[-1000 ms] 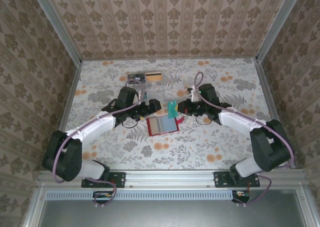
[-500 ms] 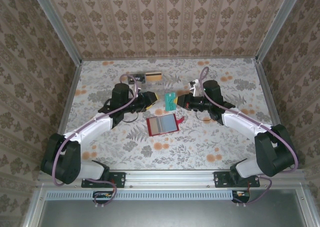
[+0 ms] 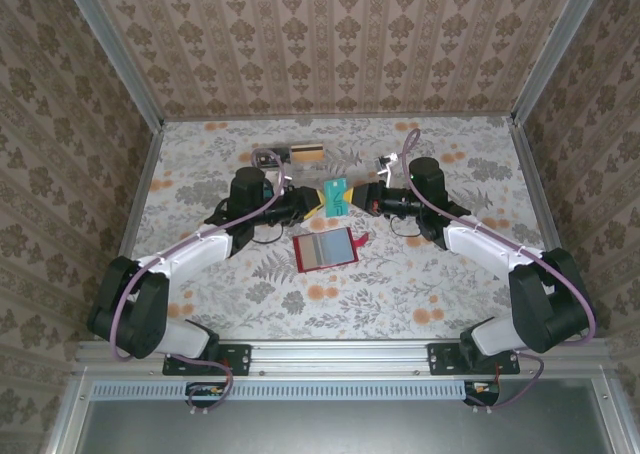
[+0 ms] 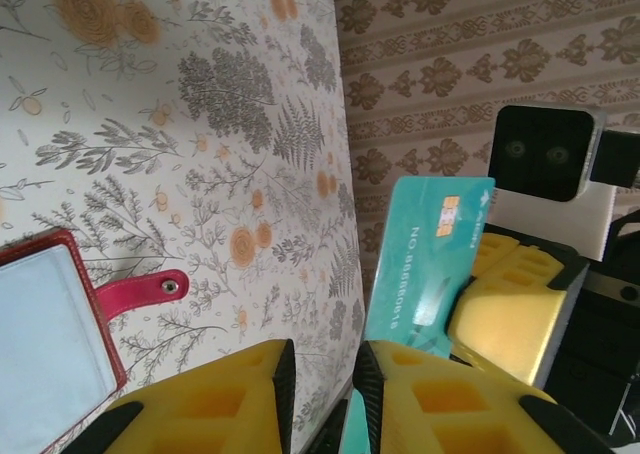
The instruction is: Take the credit cards out of the card holder
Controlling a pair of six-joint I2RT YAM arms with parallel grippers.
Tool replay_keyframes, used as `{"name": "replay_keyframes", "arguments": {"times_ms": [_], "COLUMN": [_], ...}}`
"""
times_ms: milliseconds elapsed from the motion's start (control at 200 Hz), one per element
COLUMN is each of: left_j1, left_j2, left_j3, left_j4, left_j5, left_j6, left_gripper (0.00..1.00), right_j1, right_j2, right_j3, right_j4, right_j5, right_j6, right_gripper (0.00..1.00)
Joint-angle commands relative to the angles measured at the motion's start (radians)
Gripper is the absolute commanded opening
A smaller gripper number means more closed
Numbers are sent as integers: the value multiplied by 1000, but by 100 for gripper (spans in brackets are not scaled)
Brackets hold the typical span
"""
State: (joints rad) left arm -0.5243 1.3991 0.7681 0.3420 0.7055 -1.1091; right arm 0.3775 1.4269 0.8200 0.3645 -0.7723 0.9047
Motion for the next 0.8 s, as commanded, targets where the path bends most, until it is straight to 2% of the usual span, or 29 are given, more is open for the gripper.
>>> {"name": "replay_keyframes", "arguments": {"times_ms": [0, 220, 470, 520, 550, 575, 620, 695, 795], "left_j1": [-13, -14, -20, -22, -22, -22, -22, -19, -13], "left_j2": [8, 10, 19, 20, 19, 19, 17, 8, -13], "left_j3": [13, -7, -2, -1, -2, 0, 0, 5, 21], "left_j4": [72, 152, 180, 186, 190, 190, 182, 147, 46], "left_j5": [37, 53, 75, 78, 80, 80, 80, 81, 79], "left_j6": [-22, -56, -56, -55, -55, -55, -50, -27, 41], "left_gripper": [27, 27, 20, 13, 6, 0, 0, 0, 0], "right_j1": [-2, 0, 0, 1, 0, 0, 0, -2, -7], "right_j2": [12, 24, 38, 41, 43, 44, 43, 35, 17], "right_j3": [-6, -12, -15, -15, -15, -15, -15, -10, -1], "right_j4": [46, 66, 81, 82, 81, 79, 66, 23, -63], "right_j5": [-36, -41, -59, -64, -66, -67, -65, -56, -33], "right_j6": [19, 31, 37, 35, 33, 33, 25, -9, -61], "right_gripper": [0, 0, 0, 0, 0, 3, 14, 26, 60]}}
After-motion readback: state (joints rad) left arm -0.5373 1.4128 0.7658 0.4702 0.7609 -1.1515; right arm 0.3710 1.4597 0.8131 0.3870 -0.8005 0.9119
